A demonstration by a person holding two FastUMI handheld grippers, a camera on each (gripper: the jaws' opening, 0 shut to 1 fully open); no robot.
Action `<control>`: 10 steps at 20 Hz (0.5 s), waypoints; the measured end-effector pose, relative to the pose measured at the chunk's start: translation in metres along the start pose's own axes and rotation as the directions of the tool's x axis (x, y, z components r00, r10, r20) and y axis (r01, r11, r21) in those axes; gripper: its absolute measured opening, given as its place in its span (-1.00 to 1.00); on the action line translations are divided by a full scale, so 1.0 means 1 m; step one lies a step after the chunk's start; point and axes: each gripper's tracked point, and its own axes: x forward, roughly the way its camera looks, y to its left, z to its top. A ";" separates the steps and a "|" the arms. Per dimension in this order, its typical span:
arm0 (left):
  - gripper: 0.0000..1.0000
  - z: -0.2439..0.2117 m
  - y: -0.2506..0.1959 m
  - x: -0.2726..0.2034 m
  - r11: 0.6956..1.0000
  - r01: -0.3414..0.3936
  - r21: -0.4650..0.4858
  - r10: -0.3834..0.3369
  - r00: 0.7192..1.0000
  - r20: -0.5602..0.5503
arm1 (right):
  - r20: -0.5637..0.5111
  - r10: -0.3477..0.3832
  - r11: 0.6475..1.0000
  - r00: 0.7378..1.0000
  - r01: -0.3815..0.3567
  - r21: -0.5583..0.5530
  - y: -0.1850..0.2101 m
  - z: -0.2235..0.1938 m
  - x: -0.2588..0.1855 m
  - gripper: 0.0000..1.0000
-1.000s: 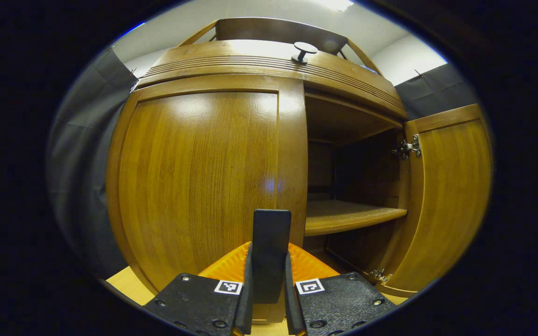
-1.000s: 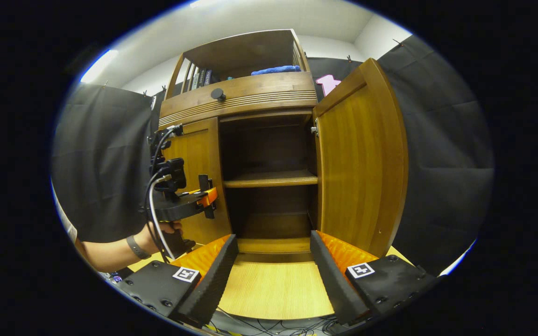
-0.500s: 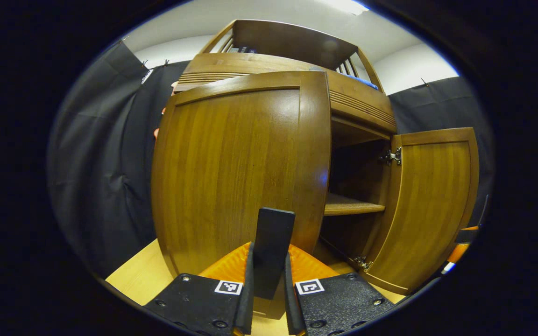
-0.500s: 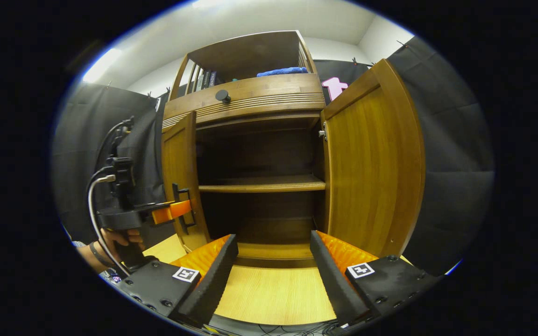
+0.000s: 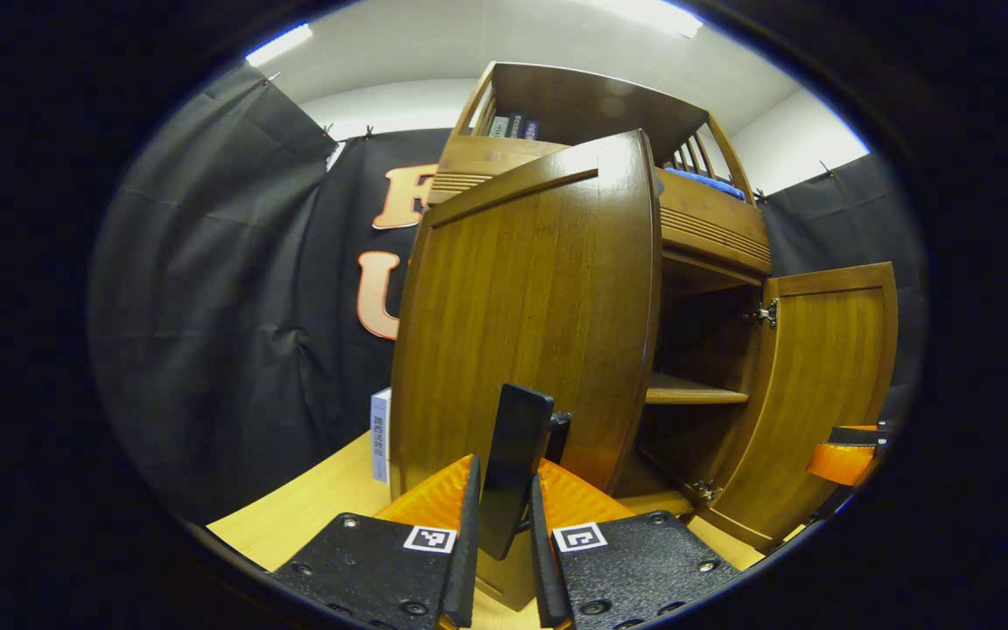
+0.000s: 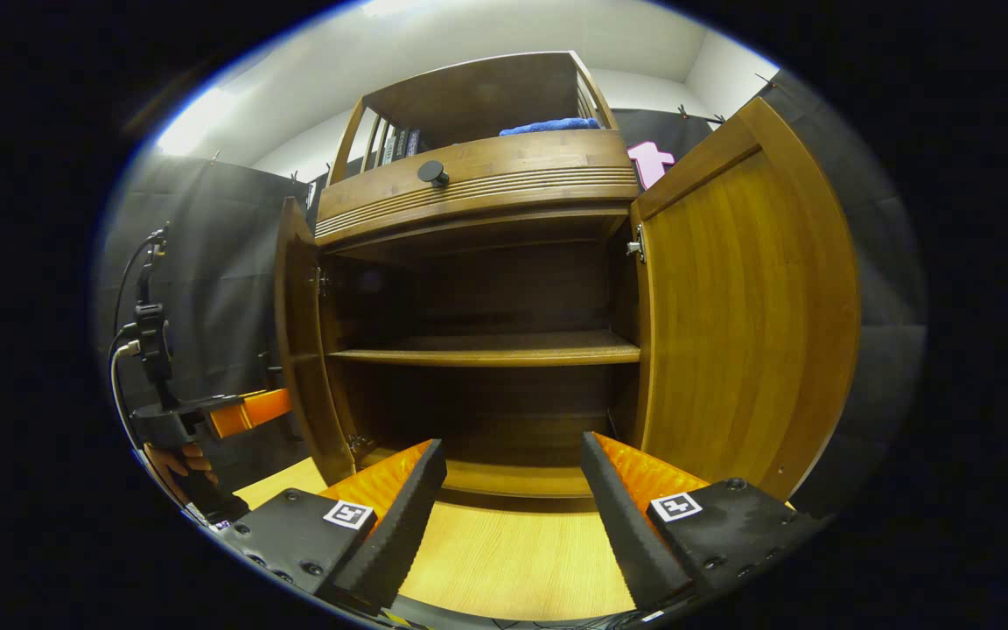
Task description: Open the right door of the double-door shoe cabinet with the right hand, and open the left door with the left hand.
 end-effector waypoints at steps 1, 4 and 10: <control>-0.44 0.001 0.004 0.000 1.000 -0.027 0.011 0.027 1.000 0.004 | -0.003 0.005 1.000 1.000 -0.005 0.001 0.001 0.000 0.002 0.99; -0.46 0.005 0.025 -0.003 0.996 -0.083 0.036 0.082 0.996 0.017 | -0.007 0.019 1.000 1.000 -0.019 0.007 0.006 -0.005 0.007 0.86; -0.39 0.008 0.071 -0.009 0.989 -0.150 -0.013 0.150 0.988 0.024 | -0.004 0.033 0.999 0.999 -0.032 0.005 0.011 -0.007 0.017 0.86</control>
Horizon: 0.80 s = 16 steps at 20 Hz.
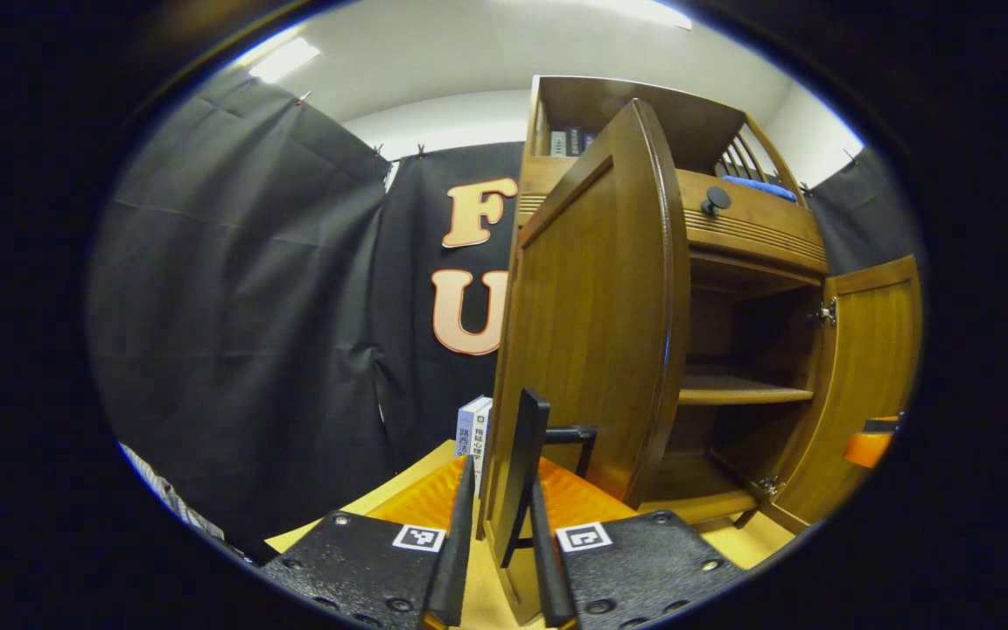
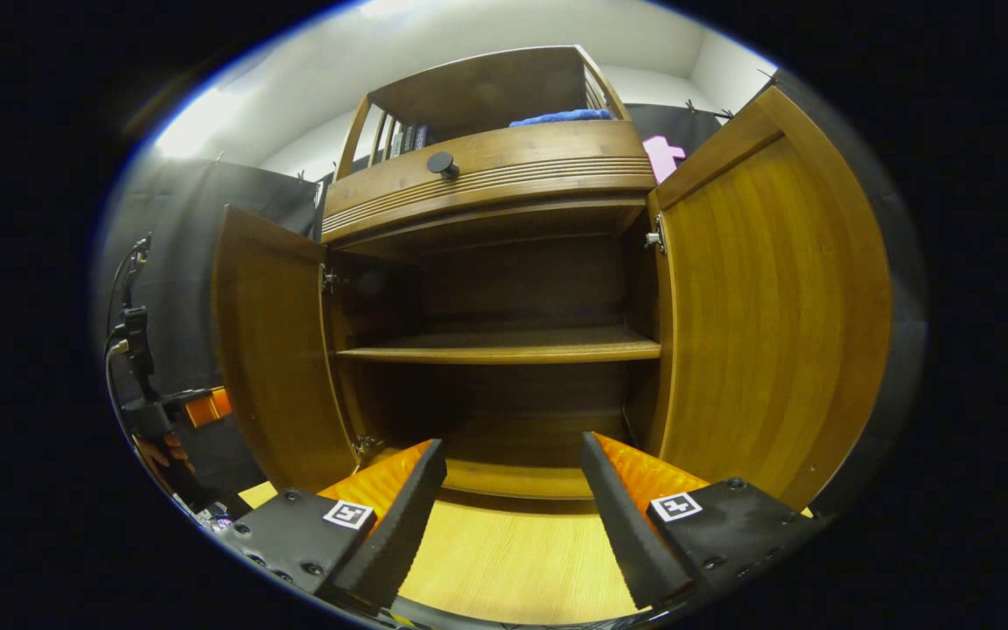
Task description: Open the right door of the double-door shoe cabinet with the right hand, and open the left door with the left hand.
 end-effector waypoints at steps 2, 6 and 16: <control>-0.46 0.001 0.007 -0.003 0.999 0.036 -0.013 -0.036 0.999 0.002 | -0.001 0.005 1.000 1.000 -0.005 0.004 0.001 -0.002 0.002 0.86; -0.46 0.003 0.024 0.001 0.993 0.114 -0.040 -0.115 0.993 -0.015 | -0.007 0.015 1.000 1.000 -0.015 -0.006 0.009 -0.004 0.009 0.86; -0.30 0.009 0.076 0.015 0.946 0.322 -0.040 -0.323 0.946 -0.020 | -0.001 0.006 1.000 1.000 -0.006 -0.009 0.012 -0.015 0.013 0.86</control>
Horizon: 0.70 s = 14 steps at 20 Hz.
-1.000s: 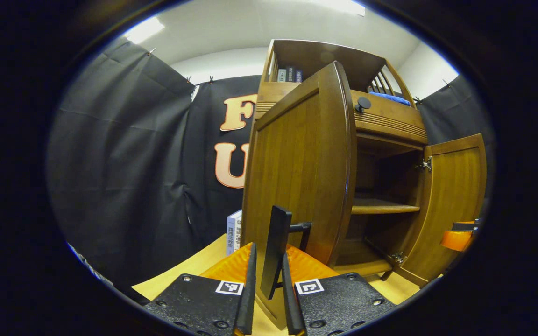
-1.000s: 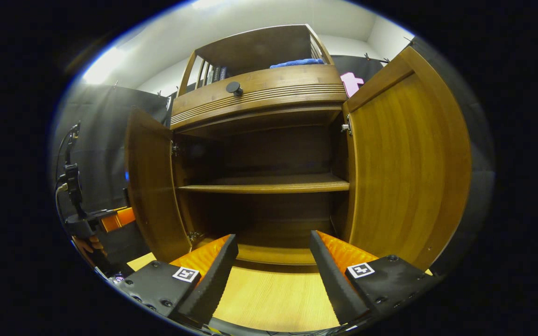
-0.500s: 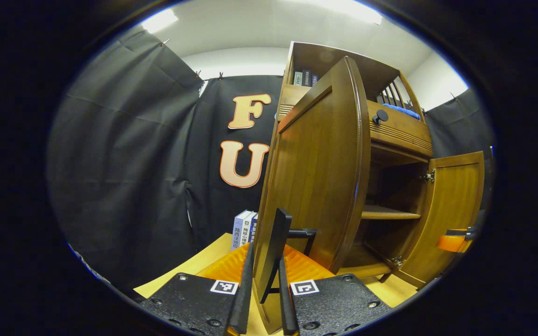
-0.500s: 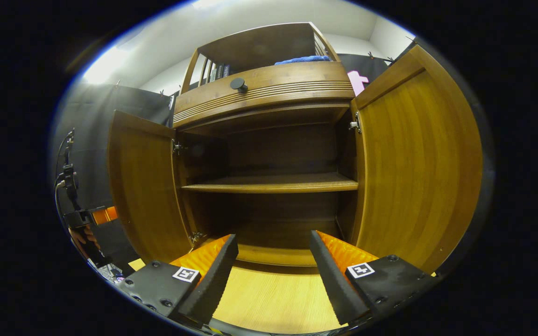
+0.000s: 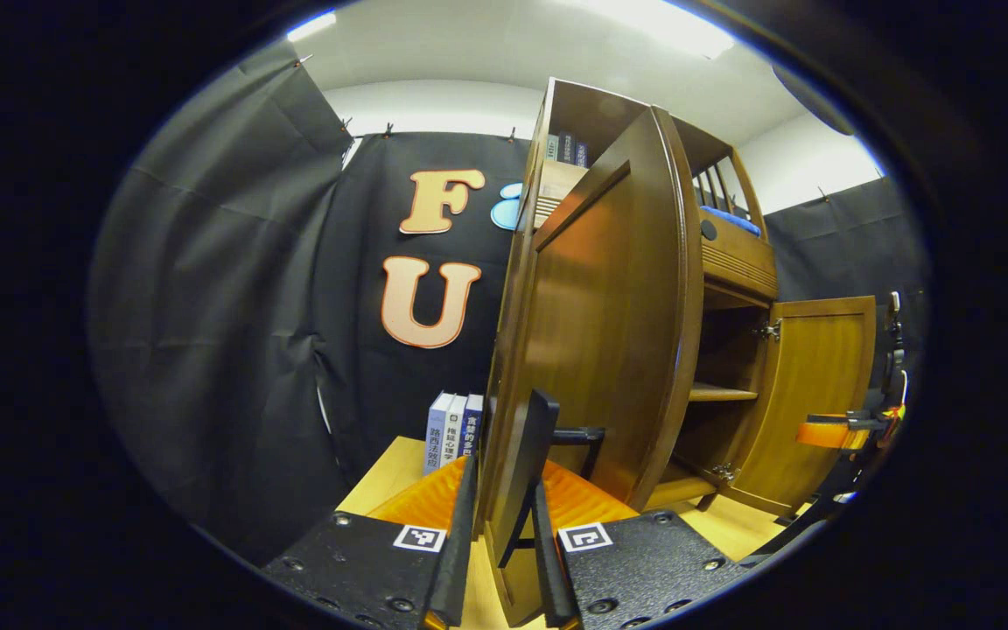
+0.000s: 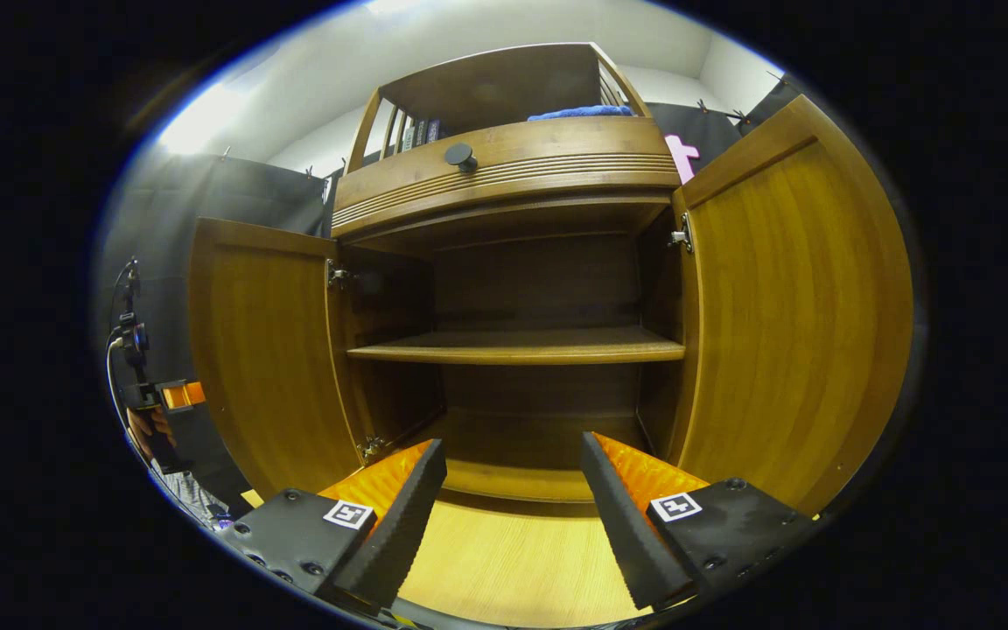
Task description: Open the right door of the double-door shoe cabinet with the right hand, and open the left door with the left hand.
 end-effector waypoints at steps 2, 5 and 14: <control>-0.33 -0.002 -0.004 0.003 0.995 0.096 -0.038 -0.097 0.995 -0.014 | 0.000 -0.011 1.000 1.000 0.011 0.009 -0.003 0.002 -0.002 0.86; -0.22 -0.002 0.000 0.006 0.983 0.178 -0.053 -0.180 0.984 -0.020 | 0.011 -0.024 1.000 1.000 0.024 0.014 -0.008 0.010 -0.004 0.99; -0.50 -0.013 0.021 -0.048 0.999 0.039 -0.007 -0.039 0.994 -0.097 | 0.012 0.013 1.000 1.000 -0.013 0.006 -0.005 0.008 -0.002 0.86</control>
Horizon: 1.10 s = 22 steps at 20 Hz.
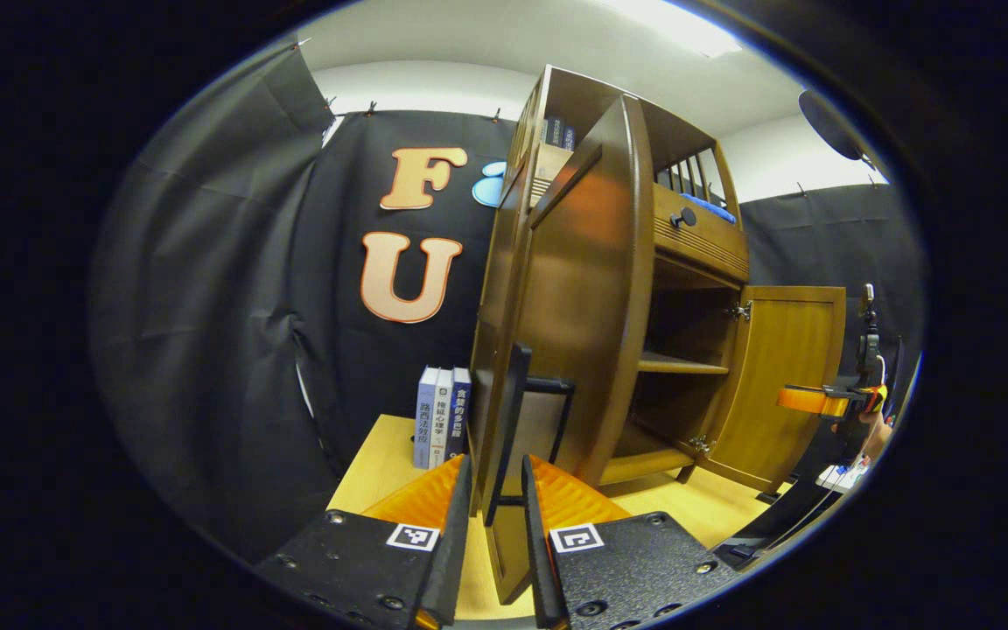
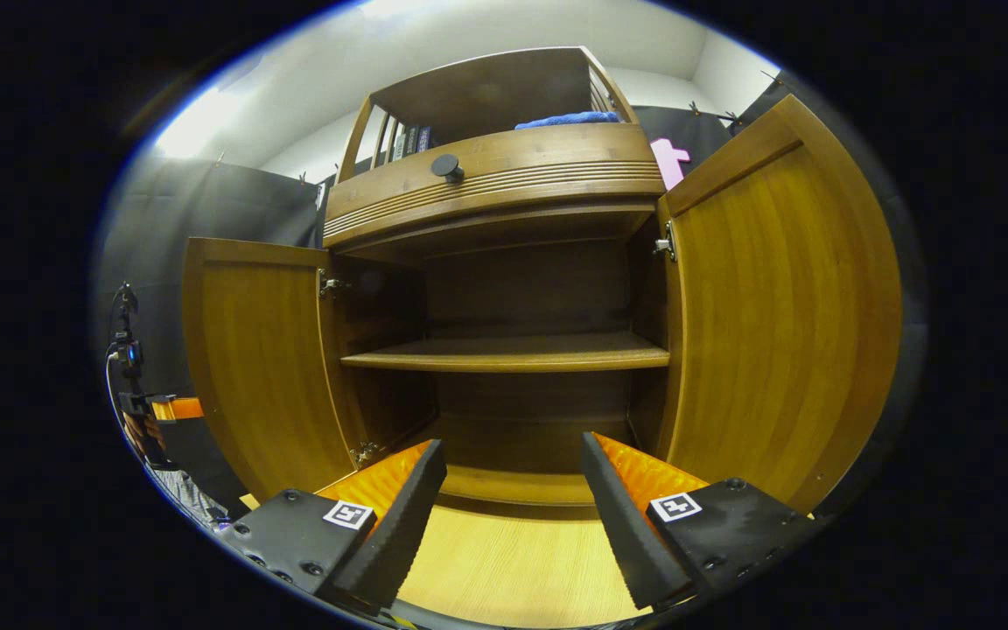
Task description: Open the right door of the double-door shoe cabinet with the right hand, and open the left door with the left hand.
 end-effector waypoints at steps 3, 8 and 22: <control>-0.35 0.010 -0.014 -0.028 0.999 -0.035 -0.018 0.035 0.999 0.035 | -0.010 0.047 0.999 0.999 -0.047 0.004 0.010 0.011 0.008 1.00; -0.35 0.045 -0.065 -0.042 0.999 -0.030 -0.043 0.036 0.989 0.144 | -0.012 0.093 0.996 0.996 -0.093 -0.001 0.013 0.011 0.013 0.86; -0.35 0.081 -0.198 0.084 0.994 0.017 -0.107 0.007 0.974 0.225 | 0.038 -0.043 0.999 0.998 0.043 -0.005 -0.038 0.021 -0.017 0.99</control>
